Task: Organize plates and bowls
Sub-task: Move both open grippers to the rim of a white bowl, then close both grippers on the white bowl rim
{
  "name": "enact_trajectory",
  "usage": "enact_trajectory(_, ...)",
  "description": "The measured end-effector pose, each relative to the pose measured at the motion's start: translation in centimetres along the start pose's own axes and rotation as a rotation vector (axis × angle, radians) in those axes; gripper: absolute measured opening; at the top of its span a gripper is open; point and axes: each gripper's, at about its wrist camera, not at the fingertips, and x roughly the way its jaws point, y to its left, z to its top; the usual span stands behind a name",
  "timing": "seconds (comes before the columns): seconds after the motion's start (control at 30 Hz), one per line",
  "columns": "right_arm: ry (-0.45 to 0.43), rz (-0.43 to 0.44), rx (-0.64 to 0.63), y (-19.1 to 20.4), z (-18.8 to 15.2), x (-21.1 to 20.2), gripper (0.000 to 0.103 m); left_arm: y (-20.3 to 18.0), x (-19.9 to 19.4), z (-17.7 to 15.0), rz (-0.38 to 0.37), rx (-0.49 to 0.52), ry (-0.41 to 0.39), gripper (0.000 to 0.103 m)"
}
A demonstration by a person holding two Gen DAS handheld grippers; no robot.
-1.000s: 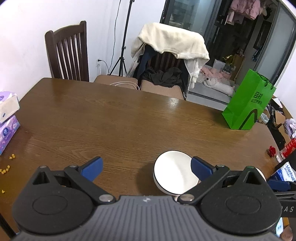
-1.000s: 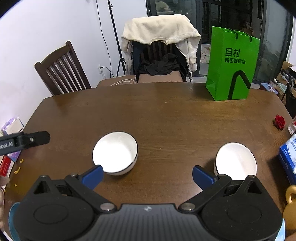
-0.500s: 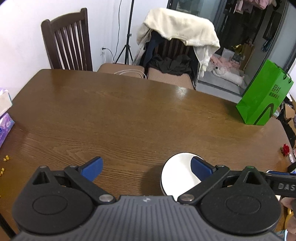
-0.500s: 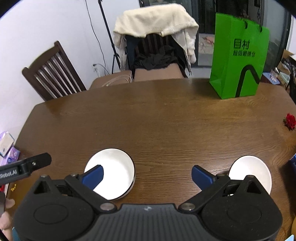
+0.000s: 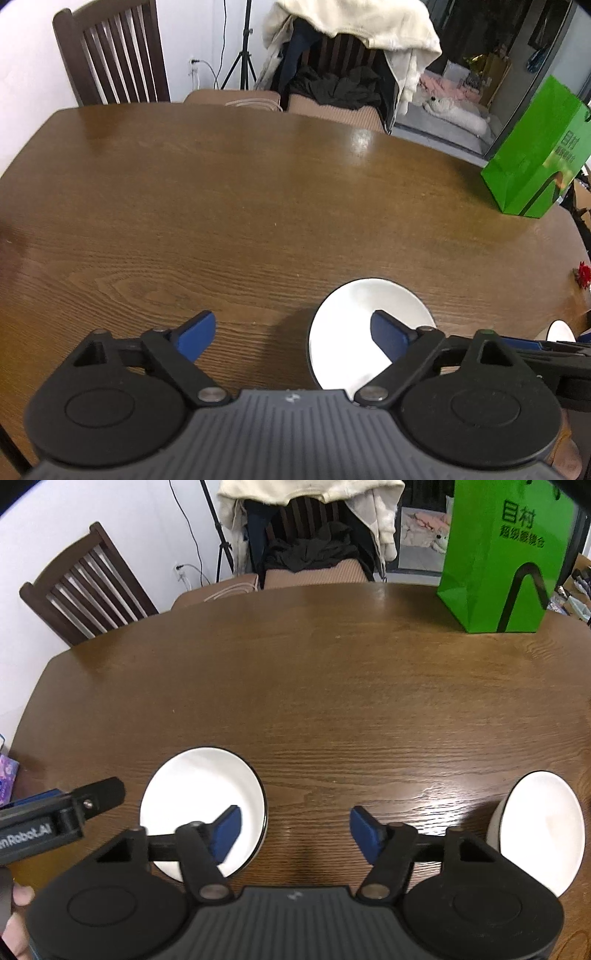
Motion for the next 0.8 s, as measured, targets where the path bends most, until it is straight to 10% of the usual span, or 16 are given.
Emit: enact_trajectory(0.8, 0.069, -0.008, -0.005, 1.3, 0.4, 5.1, 0.019, -0.4, 4.7, -0.3, -0.064, -0.006, 0.125, 0.017)
